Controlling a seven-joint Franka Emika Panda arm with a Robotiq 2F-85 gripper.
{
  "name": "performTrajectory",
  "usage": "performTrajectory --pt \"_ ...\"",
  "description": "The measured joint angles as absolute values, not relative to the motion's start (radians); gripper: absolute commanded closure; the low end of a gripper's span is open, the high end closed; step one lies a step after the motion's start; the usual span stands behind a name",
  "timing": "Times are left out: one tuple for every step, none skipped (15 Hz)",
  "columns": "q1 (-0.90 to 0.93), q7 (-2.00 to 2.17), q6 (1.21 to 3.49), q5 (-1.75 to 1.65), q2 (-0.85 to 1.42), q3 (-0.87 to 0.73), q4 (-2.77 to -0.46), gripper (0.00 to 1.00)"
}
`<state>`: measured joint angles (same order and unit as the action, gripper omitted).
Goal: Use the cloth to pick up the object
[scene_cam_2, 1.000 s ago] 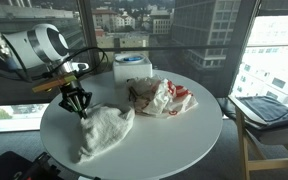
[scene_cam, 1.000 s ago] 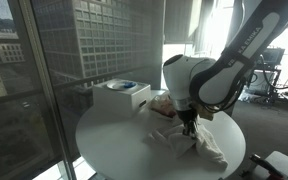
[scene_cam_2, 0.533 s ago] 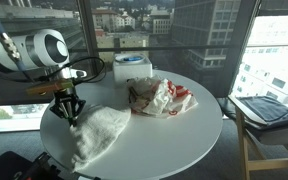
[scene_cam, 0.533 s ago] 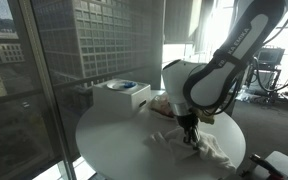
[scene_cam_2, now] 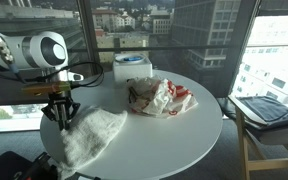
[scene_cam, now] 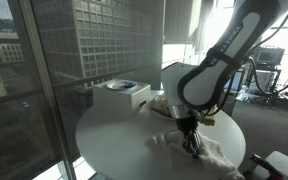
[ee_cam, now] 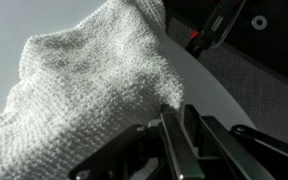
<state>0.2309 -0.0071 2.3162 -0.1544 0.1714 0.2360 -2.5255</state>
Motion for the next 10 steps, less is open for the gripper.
performTrajectory --pt "0.231 0.005 2.316 -0.169 0.171 0.235 -2.52 0.38" --pt "0.231 0.026 2.313 -0.185 0.168 0.234 -2.515 0.32" --pt "0.231 0.05 2.303 -0.199 0.163 0.233 -2.508 0.25" --pt "0.233 0.075 2.289 -0.214 0.155 0.233 -2.501 0.16" --pt "0.235 0.102 2.272 -0.228 0.144 0.233 -2.494 0.1" --pt "0.237 0.132 2.254 -0.242 0.128 0.233 -2.487 0.03" --pt "0.238 0.162 2.24 -0.256 0.108 0.233 -2.48 0.0" --pt "0.238 0.194 2.233 -0.268 0.086 0.23 -2.474 0.0" --pt "0.236 0.224 2.232 -0.27 0.063 0.222 -2.468 0.0" --pt "0.23 0.246 2.239 -0.27 0.041 0.21 -2.463 0.0"
